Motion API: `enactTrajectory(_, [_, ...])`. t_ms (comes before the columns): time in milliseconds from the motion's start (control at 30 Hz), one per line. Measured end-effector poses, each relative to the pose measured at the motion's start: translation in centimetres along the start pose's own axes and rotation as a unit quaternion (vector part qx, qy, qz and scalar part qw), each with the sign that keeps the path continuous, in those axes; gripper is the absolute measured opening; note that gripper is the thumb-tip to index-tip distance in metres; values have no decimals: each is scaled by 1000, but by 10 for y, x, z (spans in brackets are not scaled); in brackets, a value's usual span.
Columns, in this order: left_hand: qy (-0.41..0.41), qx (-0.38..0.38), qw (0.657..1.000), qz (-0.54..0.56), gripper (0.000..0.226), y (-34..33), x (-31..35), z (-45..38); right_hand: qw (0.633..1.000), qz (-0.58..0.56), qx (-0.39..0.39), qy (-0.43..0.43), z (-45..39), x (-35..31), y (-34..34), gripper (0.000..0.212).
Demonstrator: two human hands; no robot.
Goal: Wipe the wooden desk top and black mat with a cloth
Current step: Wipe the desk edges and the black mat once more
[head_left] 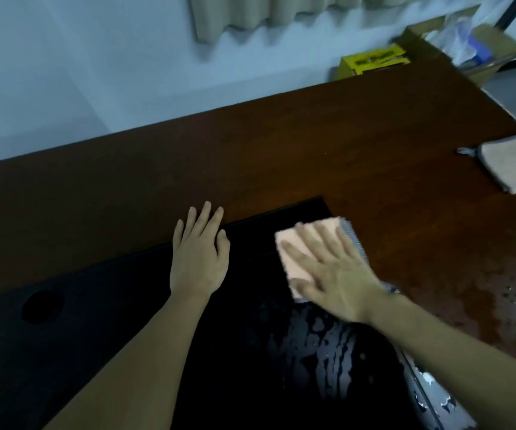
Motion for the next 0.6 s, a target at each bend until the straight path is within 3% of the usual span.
enactTrajectory(133, [1,2,1000,-2,52,-2,-1,-1,980,-12,9,-198,-24,104,14,79])
enactTrajectory(233, [-3,4,1000,-9,51,-4,-2,-2,962,-42,18,-270,-56,116,25,76])
enactTrajectory(333, [-4,6,1000,-11,51,-3,-1,-1,977,-18,21,-211,-72,60,24,68])
enactTrajectory(467, [3,5,1000,-17,51,-1,-1,-1,999,2,38,-33,-29,-23,3,62])
enactTrajectory(533, [5,-2,1000,-23,52,-3,-1,-1,999,-6,30,29,-1,-24,-5,61])
enactTrajectory(600, [4,-3,1000,-31,53,-3,-1,-1,999,13,30,23,13,6,-7,61])
Point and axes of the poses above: each hand's wrist, its own z-axis away from the middle knuckle, its own y-axis out of the back of the hand, x = y × z, the point moved 9 cm from there along -z, towards the middle knuckle
